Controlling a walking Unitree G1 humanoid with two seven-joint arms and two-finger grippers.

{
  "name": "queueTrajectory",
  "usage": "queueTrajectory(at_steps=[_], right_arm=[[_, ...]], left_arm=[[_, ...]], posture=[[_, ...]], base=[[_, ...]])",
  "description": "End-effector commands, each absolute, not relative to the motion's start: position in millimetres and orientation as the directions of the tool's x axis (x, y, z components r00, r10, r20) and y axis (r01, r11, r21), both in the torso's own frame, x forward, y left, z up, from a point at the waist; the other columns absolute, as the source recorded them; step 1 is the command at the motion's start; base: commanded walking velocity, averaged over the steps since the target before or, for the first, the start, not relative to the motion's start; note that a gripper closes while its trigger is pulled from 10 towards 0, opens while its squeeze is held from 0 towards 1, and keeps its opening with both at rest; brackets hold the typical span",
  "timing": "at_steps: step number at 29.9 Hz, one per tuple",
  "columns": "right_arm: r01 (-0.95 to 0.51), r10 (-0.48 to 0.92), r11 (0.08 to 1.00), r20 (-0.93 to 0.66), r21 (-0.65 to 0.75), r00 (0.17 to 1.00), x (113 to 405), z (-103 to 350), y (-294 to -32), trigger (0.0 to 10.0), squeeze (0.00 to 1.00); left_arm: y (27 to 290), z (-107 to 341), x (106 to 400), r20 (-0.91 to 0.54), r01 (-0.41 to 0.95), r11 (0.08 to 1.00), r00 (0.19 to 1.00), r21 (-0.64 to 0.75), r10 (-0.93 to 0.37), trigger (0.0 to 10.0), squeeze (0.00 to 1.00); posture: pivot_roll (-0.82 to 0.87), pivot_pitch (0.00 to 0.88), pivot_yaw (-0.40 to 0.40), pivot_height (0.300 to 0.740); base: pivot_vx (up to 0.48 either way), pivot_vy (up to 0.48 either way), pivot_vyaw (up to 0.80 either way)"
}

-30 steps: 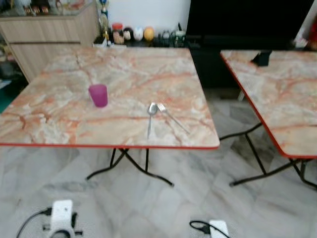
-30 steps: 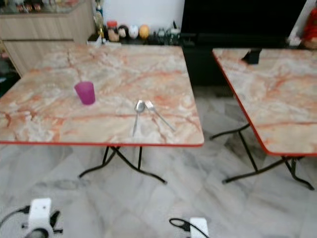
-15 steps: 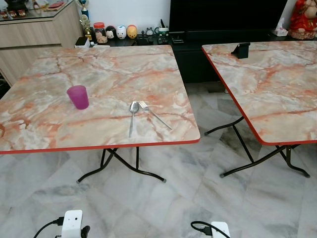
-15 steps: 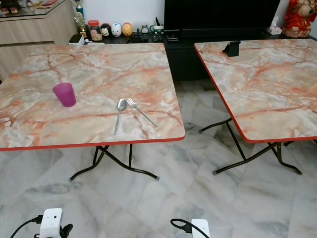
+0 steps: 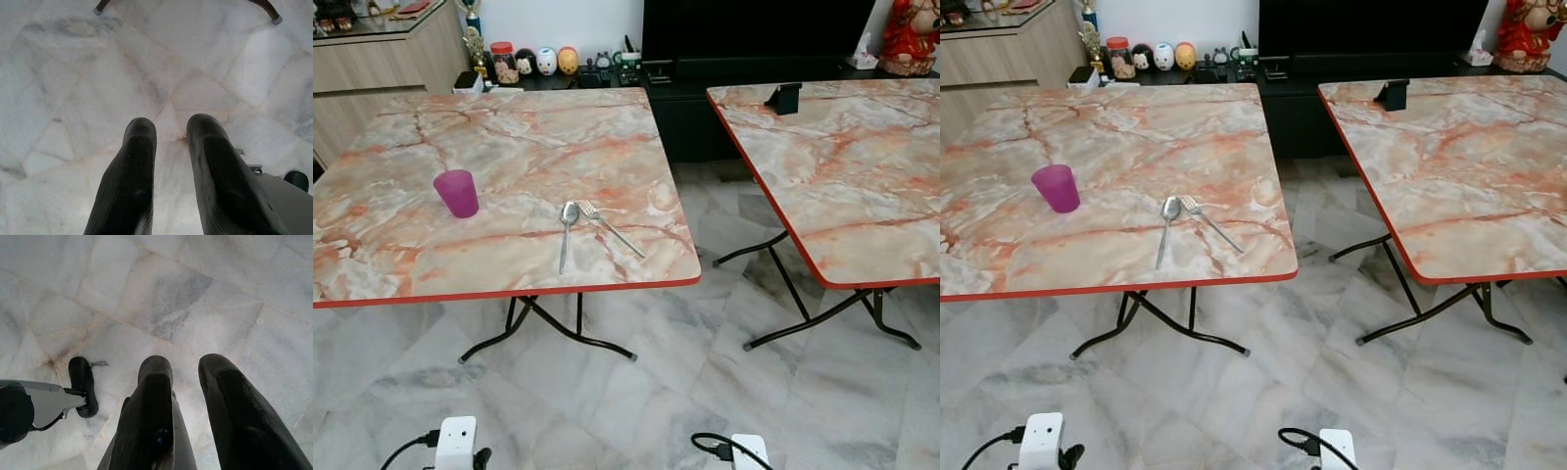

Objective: Setting the table

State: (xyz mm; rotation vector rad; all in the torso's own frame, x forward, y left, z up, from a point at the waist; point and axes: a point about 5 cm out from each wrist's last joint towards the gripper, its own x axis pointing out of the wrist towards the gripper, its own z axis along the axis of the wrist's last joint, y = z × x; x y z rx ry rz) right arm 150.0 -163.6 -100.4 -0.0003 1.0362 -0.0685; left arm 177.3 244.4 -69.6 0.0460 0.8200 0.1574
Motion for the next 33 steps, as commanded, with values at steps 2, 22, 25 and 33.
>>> queueTrajectory(at_steps=[2, 22, 25, 33], right_arm=[[0.058, -0.058, 0.998, -0.861, -0.033, 0.505, 148.5, -101.0, -163.1, 10.0, 0.00], [0.066, -0.047, 0.998, -0.856, -0.014, 0.515, 148.1, -101.1, -157.4, 10.0, 0.00], [0.070, -0.048, 0.997, -0.856, -0.014, 0.514, 148.0, -101.2, -157.3, 10.0, 0.00], [0.080, -0.060, 0.997, -0.856, -0.022, 0.513, 148.0, -101.1, -158.6, 10.0, 0.00]], left_arm=[[245.7, -70.2, 175.5, -0.727, -0.123, 0.987, 0.668, 0.101, 0.158, 10.0, 0.00], [256.9, -73.0, 166.0, -0.750, -0.114, 0.979, 0.630, 0.167, 0.201, 10.0, 0.00], [256.2, -73.4, 166.0, -0.752, -0.109, 0.980, 0.629, 0.168, 0.199, 10.0, 0.00], [251.0, -75.3, 166.1, -0.763, -0.094, 0.985, 0.623, 0.143, 0.171, 10.0, 0.00]], posture=[[0.02, 0.000, 0.011, 0.740], [0.02, 0.000, 0.041, 0.740], [0.02, 0.000, 0.042, 0.740], [0.01, 0.000, 0.035, 0.740]], base=[[0.000, 0.000, 0.00], [0.000, 0.163, 0.00], [0.000, 0.000, 0.00], [0.000, 0.000, 0.00]])
